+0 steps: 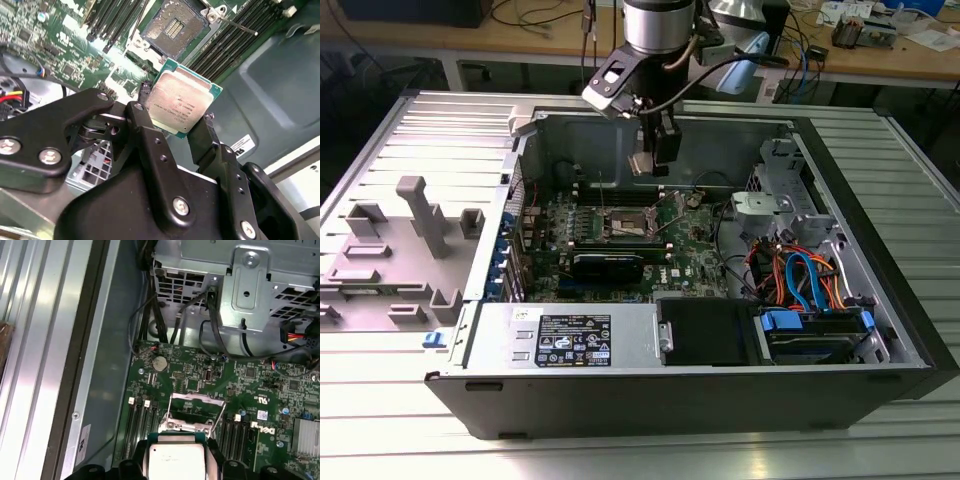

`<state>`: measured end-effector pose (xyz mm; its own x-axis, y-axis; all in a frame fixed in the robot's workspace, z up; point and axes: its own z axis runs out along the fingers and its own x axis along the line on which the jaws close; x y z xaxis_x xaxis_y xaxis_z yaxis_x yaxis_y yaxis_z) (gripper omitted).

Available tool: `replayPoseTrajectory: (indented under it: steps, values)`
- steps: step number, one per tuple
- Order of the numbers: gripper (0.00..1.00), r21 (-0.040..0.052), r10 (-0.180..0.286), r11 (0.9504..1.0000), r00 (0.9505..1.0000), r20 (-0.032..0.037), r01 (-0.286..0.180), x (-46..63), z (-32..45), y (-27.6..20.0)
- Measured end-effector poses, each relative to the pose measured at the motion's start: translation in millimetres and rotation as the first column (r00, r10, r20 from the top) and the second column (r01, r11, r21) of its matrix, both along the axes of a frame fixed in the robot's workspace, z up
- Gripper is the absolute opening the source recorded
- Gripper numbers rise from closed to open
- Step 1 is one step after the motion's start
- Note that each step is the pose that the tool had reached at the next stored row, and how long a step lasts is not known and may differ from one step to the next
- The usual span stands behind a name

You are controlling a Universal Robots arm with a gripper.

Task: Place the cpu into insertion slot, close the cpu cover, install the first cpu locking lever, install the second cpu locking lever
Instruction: 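Place the cpu into insertion slot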

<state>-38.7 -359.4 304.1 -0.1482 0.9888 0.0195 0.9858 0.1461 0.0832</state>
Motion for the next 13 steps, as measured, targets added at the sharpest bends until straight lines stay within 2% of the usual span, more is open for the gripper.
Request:
replayPoseTrajectory:
  steps: [5,8,13]
  values:
    - [0.54,-0.0002,-0.086,0.9963,0.9963,-0.0056,0.086,0.0,-5.8,0.0]
    - [0.54,-0.0008,-0.101,0.9949,0.9948,-0.0082,0.101,0.0,-6.9,0.0]
    - [0.54,-0.0005,-0.102,0.9948,0.9948,-0.0083,0.102,0.0,-7.0,0.0]
